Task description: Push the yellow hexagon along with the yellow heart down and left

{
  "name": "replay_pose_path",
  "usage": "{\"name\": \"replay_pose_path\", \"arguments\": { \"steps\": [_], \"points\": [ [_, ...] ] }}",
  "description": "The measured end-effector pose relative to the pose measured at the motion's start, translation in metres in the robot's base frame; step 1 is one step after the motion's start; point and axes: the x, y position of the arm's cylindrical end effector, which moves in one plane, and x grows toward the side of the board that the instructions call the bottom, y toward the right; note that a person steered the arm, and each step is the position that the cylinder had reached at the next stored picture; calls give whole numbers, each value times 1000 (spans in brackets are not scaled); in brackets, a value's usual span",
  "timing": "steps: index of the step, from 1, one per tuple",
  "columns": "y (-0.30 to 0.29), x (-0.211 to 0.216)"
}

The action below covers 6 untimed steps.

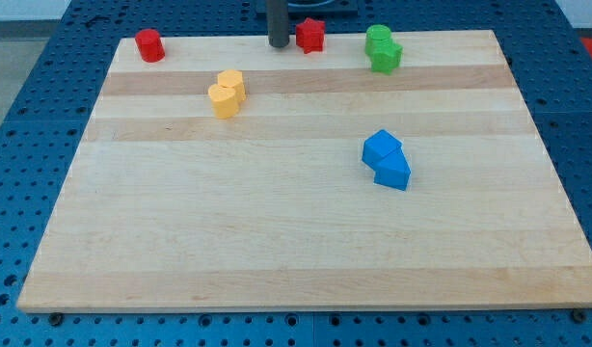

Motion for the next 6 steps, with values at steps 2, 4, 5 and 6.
{"name": "replay_pose_path", "arguments": {
  "steps": [2, 4, 5, 6],
  "points": [
    [-41, 51],
    [-42, 82],
    [-54, 79],
    [-70, 92]
  ]
}}
